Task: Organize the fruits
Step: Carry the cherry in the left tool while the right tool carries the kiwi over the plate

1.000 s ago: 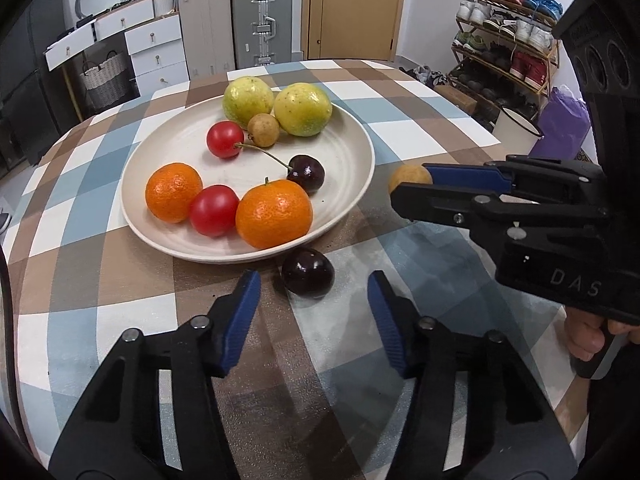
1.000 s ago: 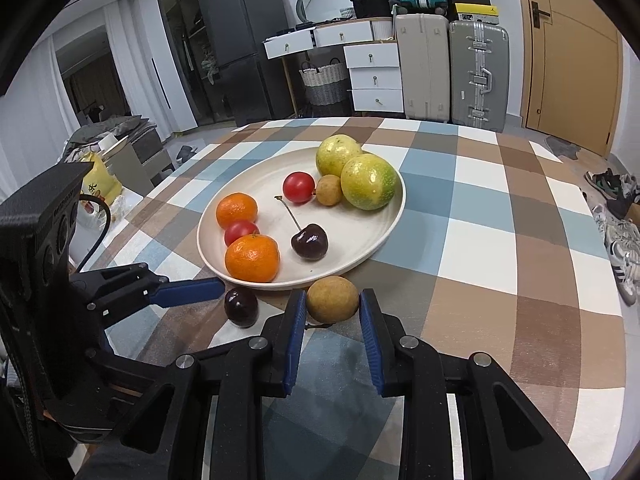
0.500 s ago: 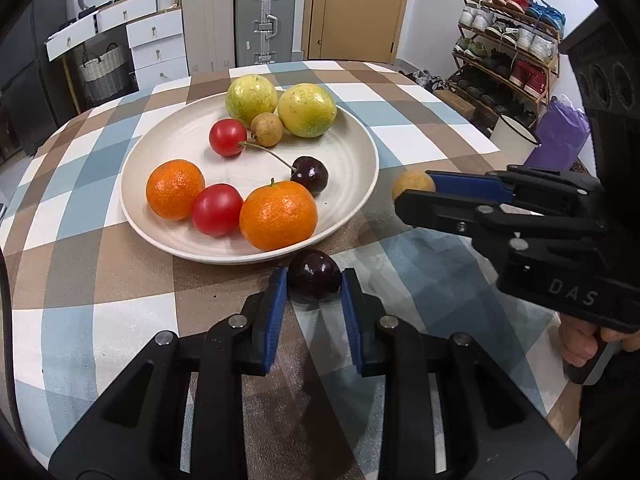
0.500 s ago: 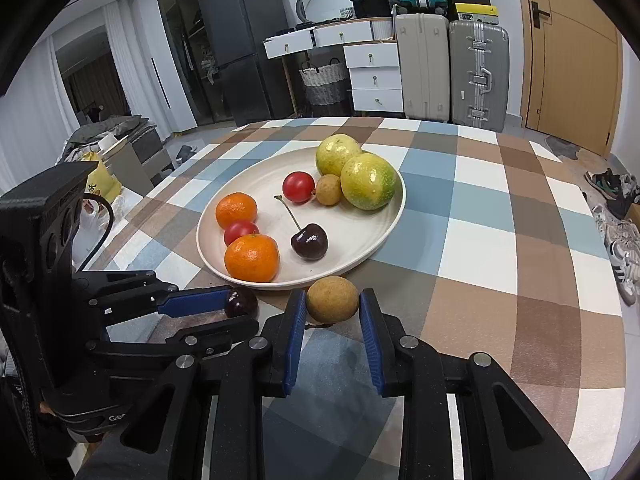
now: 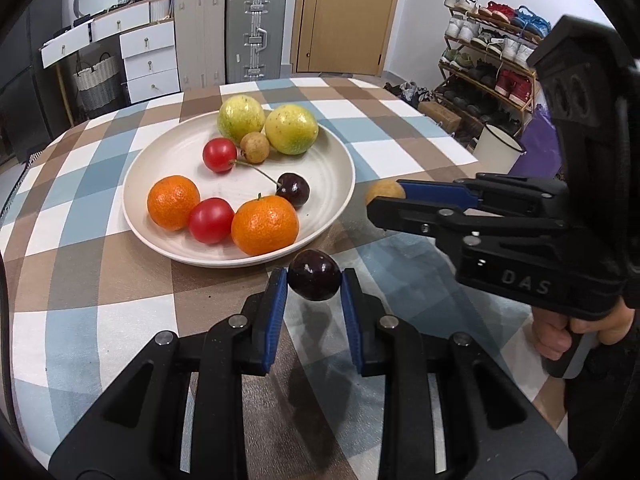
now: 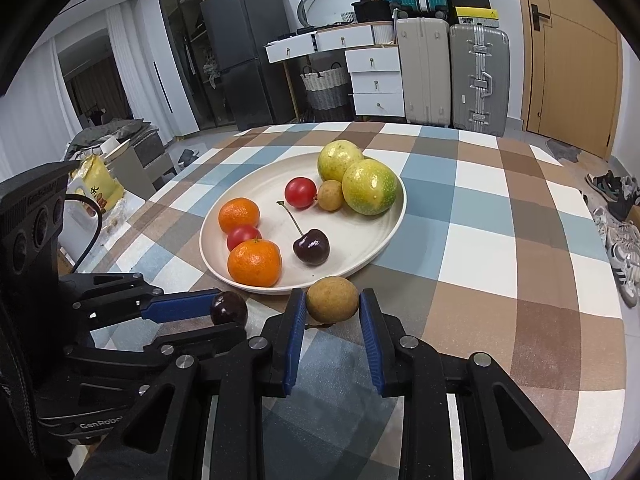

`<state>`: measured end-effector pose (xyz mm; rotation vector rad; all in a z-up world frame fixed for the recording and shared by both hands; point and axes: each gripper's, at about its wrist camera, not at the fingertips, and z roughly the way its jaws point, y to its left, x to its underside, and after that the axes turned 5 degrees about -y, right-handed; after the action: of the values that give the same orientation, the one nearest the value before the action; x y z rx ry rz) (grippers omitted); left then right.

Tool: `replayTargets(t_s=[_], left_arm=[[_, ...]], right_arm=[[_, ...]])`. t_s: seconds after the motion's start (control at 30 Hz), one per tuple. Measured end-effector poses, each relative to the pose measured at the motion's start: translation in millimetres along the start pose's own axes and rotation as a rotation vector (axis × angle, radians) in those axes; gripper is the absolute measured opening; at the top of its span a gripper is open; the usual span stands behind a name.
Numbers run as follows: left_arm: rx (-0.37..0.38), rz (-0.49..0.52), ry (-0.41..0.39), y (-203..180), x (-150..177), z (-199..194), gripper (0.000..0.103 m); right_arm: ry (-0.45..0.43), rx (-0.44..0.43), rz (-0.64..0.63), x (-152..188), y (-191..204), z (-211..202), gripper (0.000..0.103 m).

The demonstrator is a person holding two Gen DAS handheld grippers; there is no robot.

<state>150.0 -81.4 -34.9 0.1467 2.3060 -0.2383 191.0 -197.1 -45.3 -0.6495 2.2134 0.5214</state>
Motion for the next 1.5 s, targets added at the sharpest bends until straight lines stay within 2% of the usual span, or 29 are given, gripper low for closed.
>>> replayTargets(t_s=[0.47, 0.93, 1.3, 1.5], left_arm=[[-0.005, -0.009, -0.067, 1.5, -3.5, -38.6, 0.025], [-0.064, -0.029, -0.145, 24.8, -31.9, -71.6, 0.025], [-0.086, -0.057, -0.174, 50.1, -54.9, -67.7, 0.025], [-0.098, -0.077, -0.175, 67.2, -66.1, -48.6, 0.025]], right_arm=[[-0.061, -0.032, -0.008, -4.0, 5.5, -11.5, 0.028], [-0.115, -0.058, -0.018, -18.2, 14.2, -22.5, 0.028], [-0.153, -0.059, -0.043, -41.8, 24.2, -28.4, 0.028], [-0.154, -0.038, -0.032, -51.5, 25.2, -19.6, 0.028]])
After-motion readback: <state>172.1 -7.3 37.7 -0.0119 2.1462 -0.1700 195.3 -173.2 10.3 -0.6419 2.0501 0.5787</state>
